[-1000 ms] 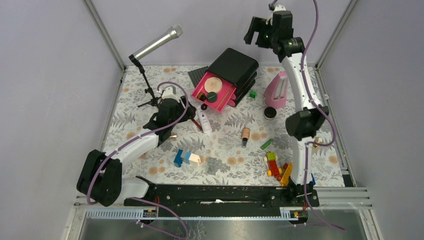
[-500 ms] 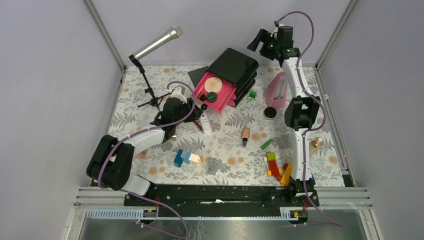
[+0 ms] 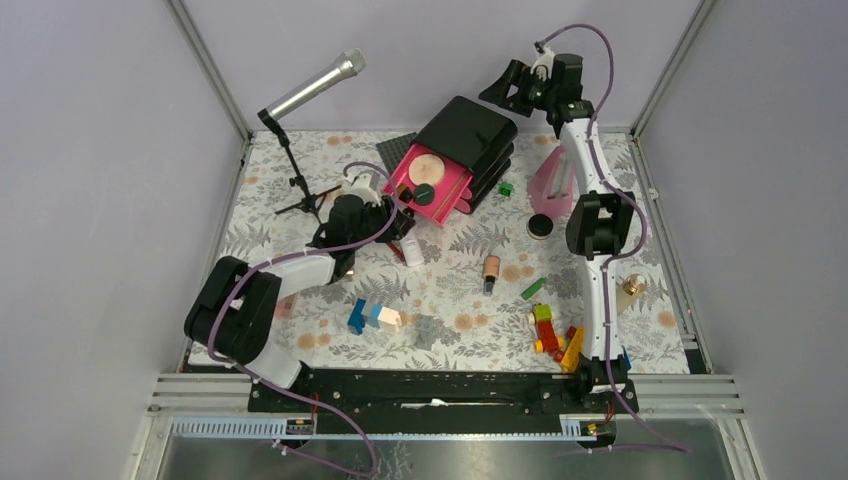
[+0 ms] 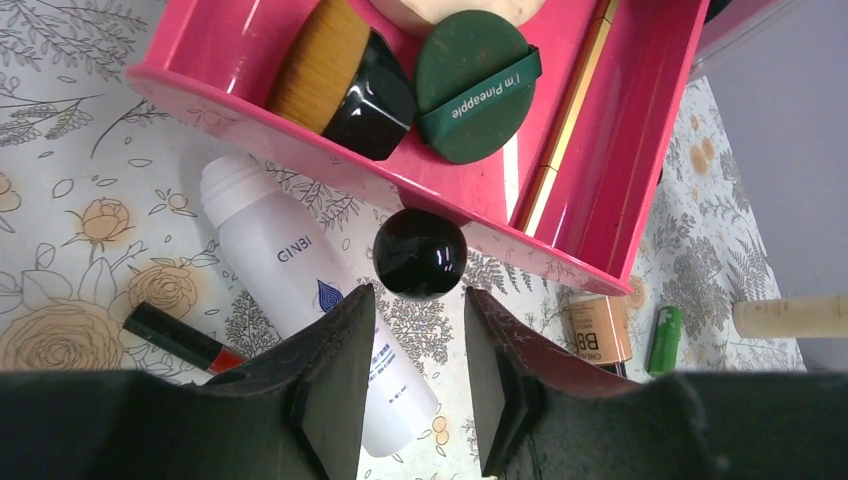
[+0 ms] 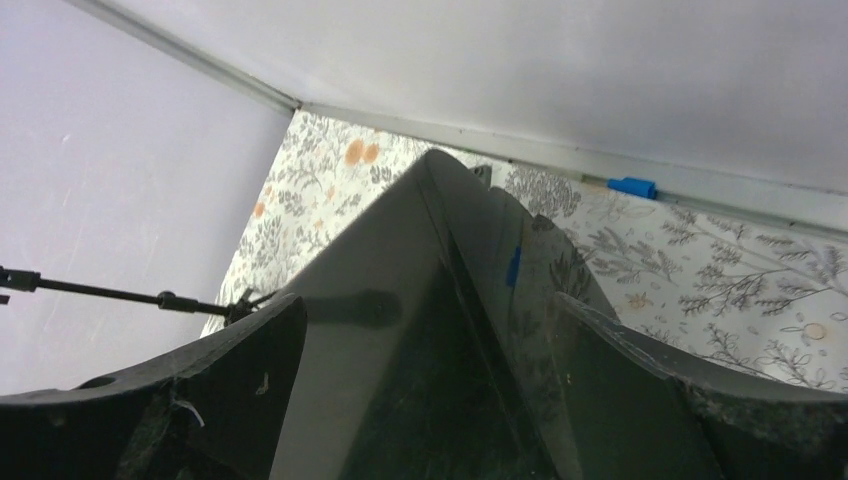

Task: Organize the makeup
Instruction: Close the drawer in the storage box.

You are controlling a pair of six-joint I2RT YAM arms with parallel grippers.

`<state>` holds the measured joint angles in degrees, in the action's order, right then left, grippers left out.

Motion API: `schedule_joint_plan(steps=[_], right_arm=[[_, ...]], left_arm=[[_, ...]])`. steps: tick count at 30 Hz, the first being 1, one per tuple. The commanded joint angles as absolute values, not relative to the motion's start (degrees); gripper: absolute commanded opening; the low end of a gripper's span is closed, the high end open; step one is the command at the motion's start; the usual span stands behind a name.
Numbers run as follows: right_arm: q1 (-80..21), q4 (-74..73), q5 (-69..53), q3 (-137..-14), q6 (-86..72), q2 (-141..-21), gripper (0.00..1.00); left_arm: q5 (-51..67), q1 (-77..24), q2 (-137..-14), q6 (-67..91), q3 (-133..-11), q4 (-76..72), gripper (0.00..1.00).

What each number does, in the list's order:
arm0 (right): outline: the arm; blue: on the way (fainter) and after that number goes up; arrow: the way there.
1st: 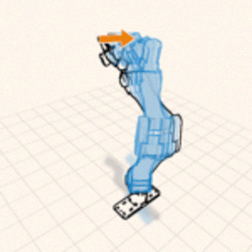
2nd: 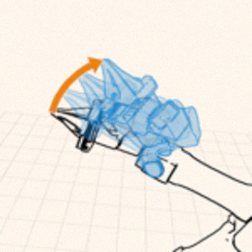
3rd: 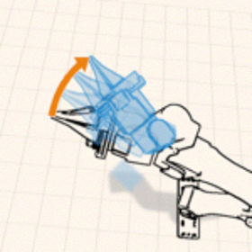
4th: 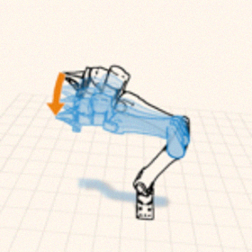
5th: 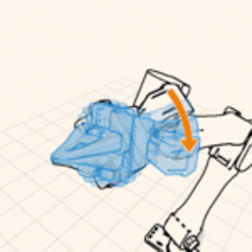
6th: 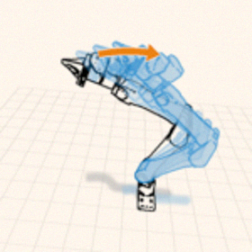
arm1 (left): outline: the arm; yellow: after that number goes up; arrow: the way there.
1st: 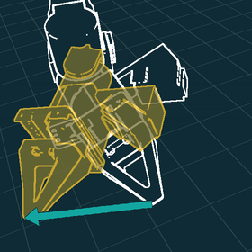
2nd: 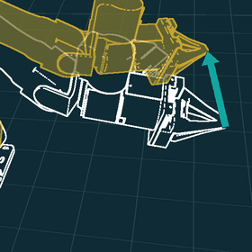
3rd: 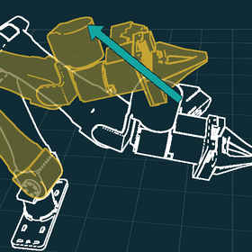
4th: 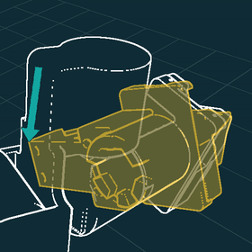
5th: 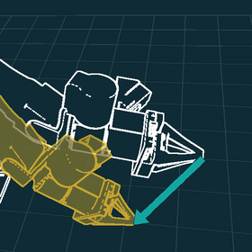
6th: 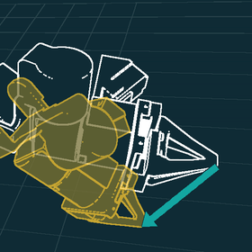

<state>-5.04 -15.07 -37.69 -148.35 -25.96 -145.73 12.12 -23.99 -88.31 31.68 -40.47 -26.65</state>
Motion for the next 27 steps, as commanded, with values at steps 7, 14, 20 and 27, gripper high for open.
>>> schedule_joint_plan(steps=[7,14,20,27], right_arm=[[-4.9,-12.7,-49.7,-149.3,-27.1,-148.8,0.92],[-4.9,-12.7,-53.7,-146.6,-26.2,-148.1,0.8],[-5.0,-12.8,-54.1,-145.7,-25.7,-147.8,0.71],[-5.0,-14.0,-54.1,-145.2,-24.3,-148.2,0.7]], left_arm=[[16.8,-23.6,-92.7,30.5,-44.1,-34.0,0.38],[17.2,-23.6,-94.0,29.7,-48.4,-34.2,0.33],[17.3,-23.6,-94.9,28.2,-53.7,-32.4,0.32],[18.4,-23.7,-95.3,28.0,-58.1,-32.4,0.31]])
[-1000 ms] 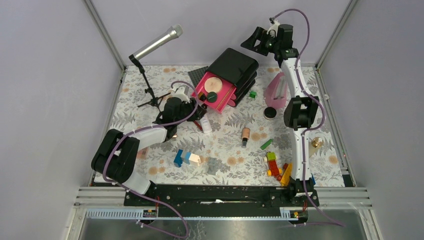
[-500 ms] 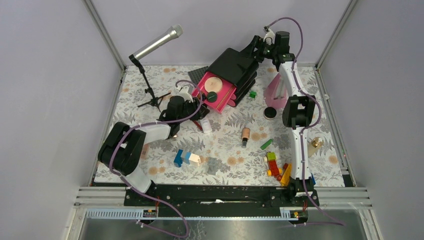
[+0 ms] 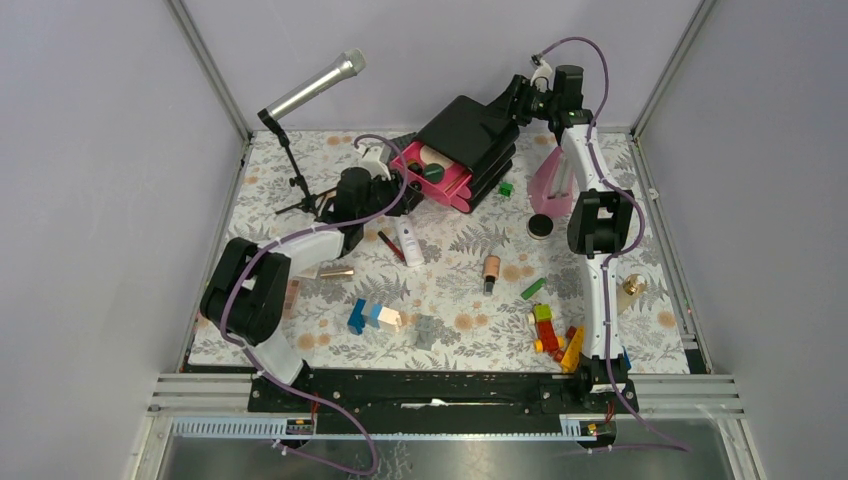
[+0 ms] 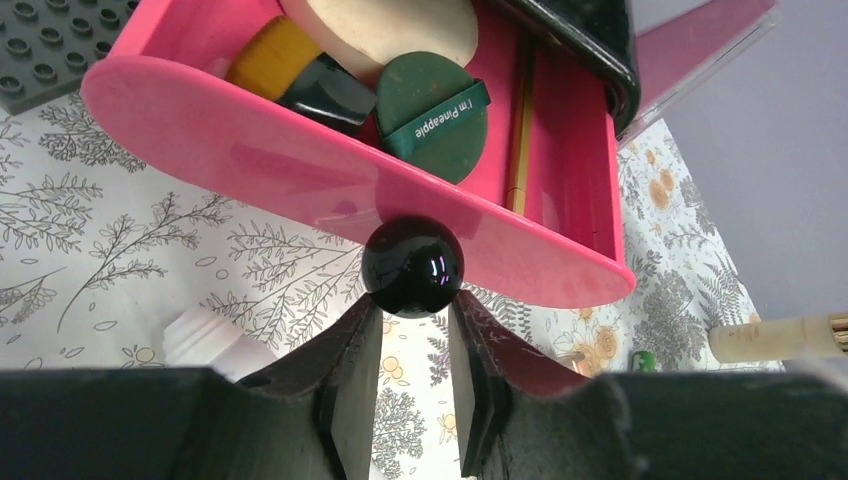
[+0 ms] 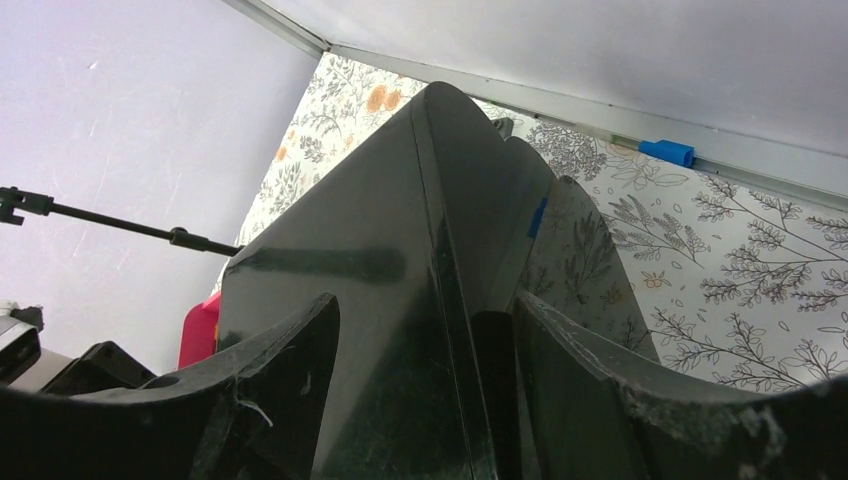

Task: Organize the makeup
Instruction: Close the drawer in the storage box.

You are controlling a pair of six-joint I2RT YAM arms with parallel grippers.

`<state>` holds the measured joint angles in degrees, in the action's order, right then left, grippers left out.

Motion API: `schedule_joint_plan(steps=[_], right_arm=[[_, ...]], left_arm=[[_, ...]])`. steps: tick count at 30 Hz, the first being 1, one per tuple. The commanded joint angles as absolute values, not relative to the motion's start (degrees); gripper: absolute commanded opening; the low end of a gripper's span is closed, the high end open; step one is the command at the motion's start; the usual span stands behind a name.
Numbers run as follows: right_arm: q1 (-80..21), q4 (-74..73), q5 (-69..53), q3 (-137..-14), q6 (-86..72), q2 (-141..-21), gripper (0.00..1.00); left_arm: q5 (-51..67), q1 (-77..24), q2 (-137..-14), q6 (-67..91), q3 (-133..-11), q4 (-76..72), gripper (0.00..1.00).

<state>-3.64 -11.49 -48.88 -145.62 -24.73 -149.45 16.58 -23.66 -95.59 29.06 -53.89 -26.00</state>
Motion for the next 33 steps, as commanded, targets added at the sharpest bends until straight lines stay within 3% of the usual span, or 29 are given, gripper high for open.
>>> schedule_joint_plan(steps=[1,16,22,29,33], right_arm=[[-5.1,-14.1,-54.3,-145.3,-24.4,-148.6,0.7],[-6.8,-16.9,-54.7,-143.6,-21.4,-148.1,0.7],[-7.1,-16.4,-52.5,-143.3,-21.9,-147.7,0.71],[-7.0,-13.8,-51.5,-145.2,-24.9,-148.7,0.73],[-6.9,-14.3,-51.2,-146.7,-26.3,-149.7,0.73]], left_arm=[[18.3,-23.7,-95.9,27.8,-59.2,-32.2,0.31],[21.2,-24.3,-111.6,29.0,-78.9,-31.0,0.32],[19.6,-25.0,-111.4,27.3,-78.8,-27.9,0.39],[14.8,-25.0,-105.6,17.8,-70.5,-26.0,0.59],[11.8,-24.9,-106.3,10.6,-71.9,-19.5,0.62]])
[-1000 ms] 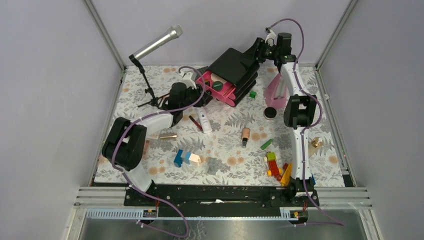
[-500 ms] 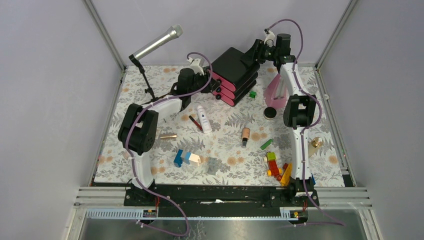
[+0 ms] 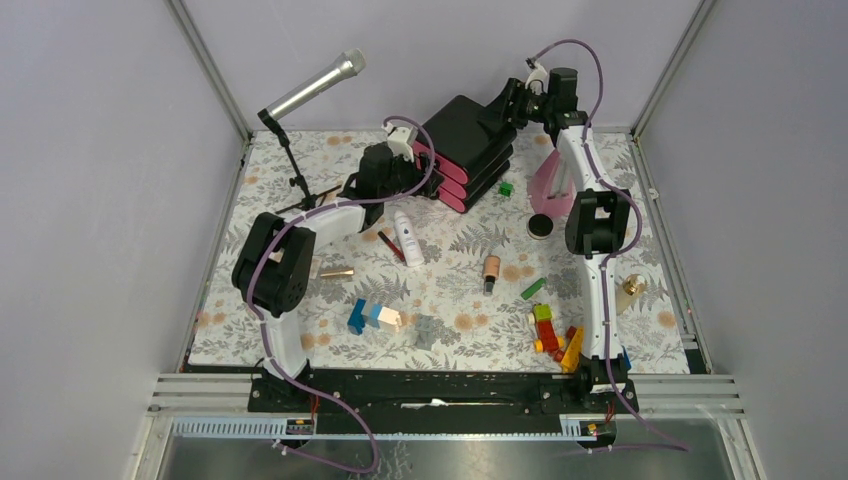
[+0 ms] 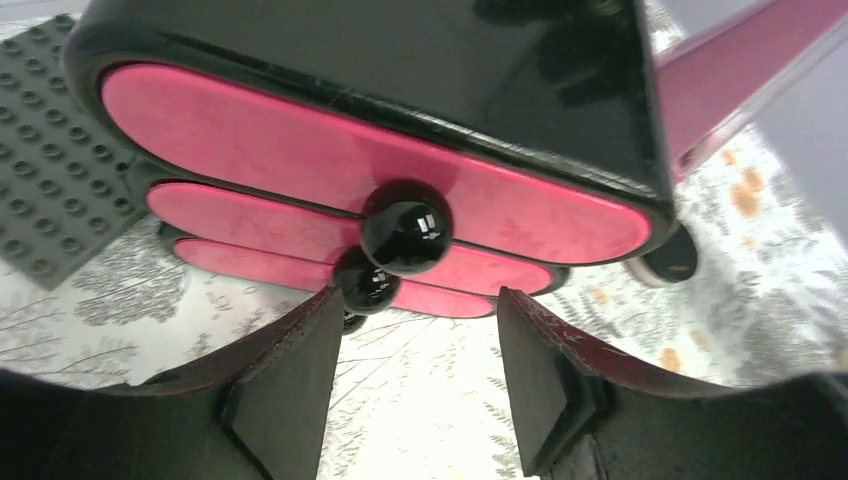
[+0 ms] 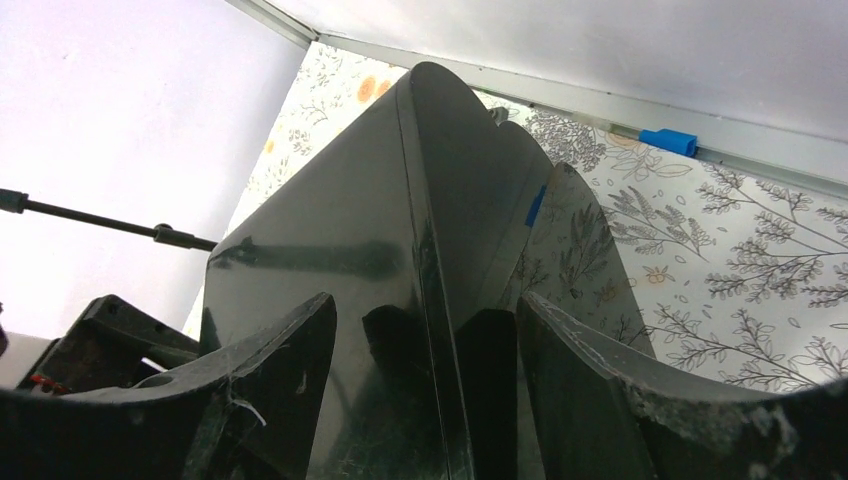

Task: Organize the makeup
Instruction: Close the drawer in the storage box, then open the drawer in the storage box.

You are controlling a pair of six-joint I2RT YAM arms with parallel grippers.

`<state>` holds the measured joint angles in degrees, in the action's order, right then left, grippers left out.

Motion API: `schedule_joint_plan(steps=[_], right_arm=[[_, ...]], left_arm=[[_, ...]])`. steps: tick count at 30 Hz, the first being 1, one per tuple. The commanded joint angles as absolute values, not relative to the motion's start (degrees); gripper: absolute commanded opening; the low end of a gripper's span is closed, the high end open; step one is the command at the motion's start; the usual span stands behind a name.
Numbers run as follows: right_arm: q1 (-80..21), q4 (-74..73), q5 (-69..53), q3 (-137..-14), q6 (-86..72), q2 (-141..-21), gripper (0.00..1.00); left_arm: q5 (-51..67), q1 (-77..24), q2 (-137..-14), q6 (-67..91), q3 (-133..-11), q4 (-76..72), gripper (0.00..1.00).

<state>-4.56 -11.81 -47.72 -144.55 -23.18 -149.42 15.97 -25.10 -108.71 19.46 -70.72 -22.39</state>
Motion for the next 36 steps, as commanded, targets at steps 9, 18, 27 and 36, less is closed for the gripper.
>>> schedule_joint_plan(steps=[9,18,27,36], right_arm=[[-7.0,-15.0,-50.8,-144.2,-25.0,-148.7,0.74],[-6.9,-12.8,-52.1,-145.0,-27.1,-149.8,0.75],[-6.9,-12.8,-52.6,-144.2,-26.9,-150.3,0.75],[-7.0,-12.7,-52.5,-144.1,-26.7,-150.1,0.75]], left_arm=[[5.6,-24.9,-107.9,0.5,-75.3,-13.6,0.66],[10.2,-25.0,-112.1,-2.3,-79.3,-13.4,0.69],[12.6,-25.0,-116.4,-3.4,-81.9,-14.2,0.69],[12.1,-24.9,-120.1,-2.0,-84.7,-15.1,0.57]])
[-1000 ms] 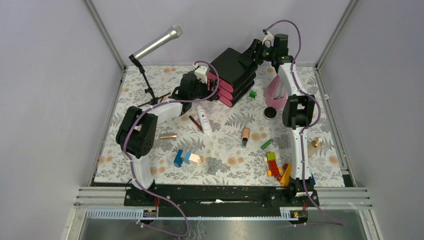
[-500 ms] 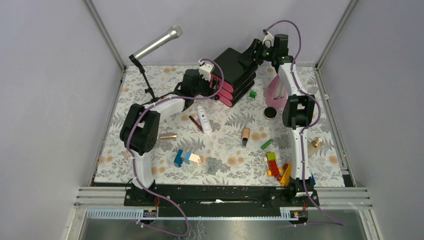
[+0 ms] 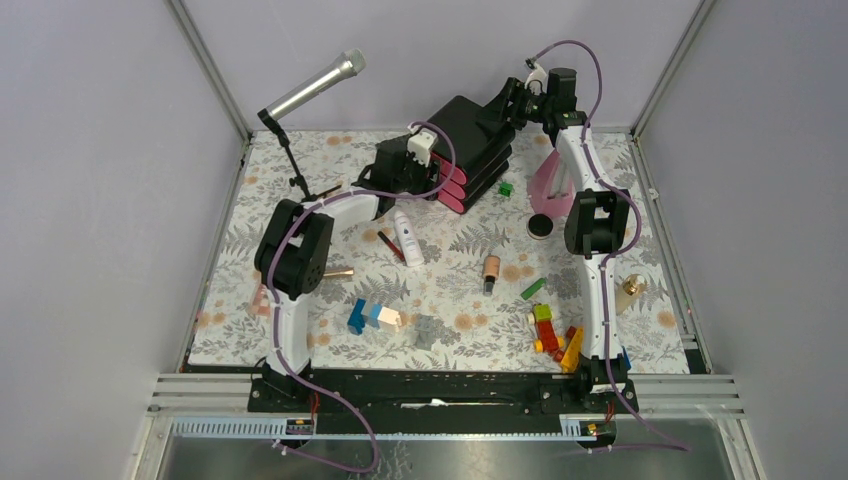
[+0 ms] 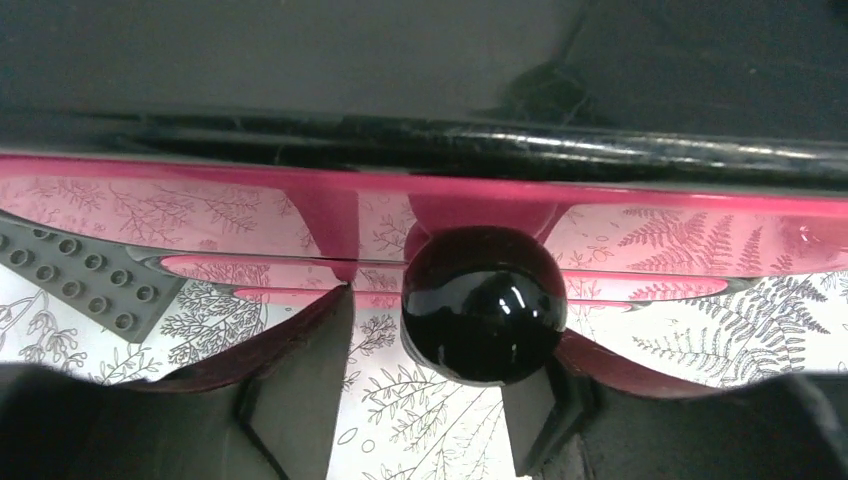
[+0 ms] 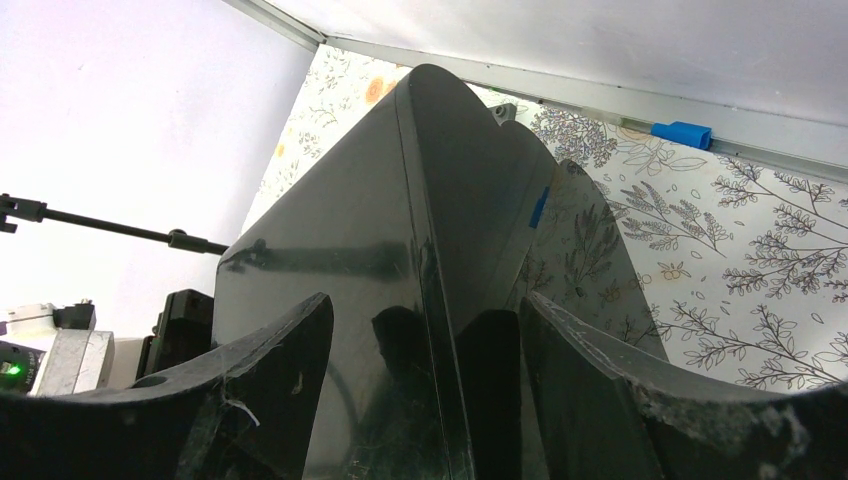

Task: Organize the makeup
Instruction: Open the drawer in the storage box.

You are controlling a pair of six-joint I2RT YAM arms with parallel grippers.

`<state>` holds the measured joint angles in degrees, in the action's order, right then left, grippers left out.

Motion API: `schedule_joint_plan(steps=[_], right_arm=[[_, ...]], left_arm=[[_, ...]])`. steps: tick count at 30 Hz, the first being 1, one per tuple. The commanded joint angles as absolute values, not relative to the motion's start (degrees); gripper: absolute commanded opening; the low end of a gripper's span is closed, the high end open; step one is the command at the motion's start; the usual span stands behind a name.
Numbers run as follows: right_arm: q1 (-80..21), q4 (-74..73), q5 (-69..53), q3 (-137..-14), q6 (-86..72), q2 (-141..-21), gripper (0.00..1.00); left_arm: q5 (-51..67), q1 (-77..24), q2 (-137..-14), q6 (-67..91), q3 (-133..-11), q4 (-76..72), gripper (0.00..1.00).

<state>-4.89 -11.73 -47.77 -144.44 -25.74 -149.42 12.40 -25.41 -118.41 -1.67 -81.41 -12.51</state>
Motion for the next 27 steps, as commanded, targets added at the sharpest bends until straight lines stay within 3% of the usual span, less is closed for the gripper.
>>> schedule_joint_plan(steps=[1,3,5,23,27], right_arm=[[-6.9,-12.7,-52.6,-144.1,-26.7,-150.0,0.75],[-7.0,-12.8,-52.5,-143.8,-26.5,-149.9,0.76],[-7.0,-12.8,-52.4,-143.7,-26.5,-150.0,0.76],[-6.9,-13.8,-49.2,-144.5,-25.4,-149.2,0.78],[-6.7,-14.3,-45.8,-144.8,-25.2,-148.3,0.82]], left_arm=[[12.1,-24.9,-120.3,-1.7,-85.0,-15.1,0.53],[12.1,-24.8,-120.4,-1.1,-85.1,-14.9,0.34],[12.0,-24.8,-119.8,-0.8,-84.3,-15.3,0.28],[8.0,-24.8,-106.1,-1.0,-66.4,-14.0,0.27],[7.8,-25.1,-102.5,-0.2,-62.3,-14.1,0.26]])
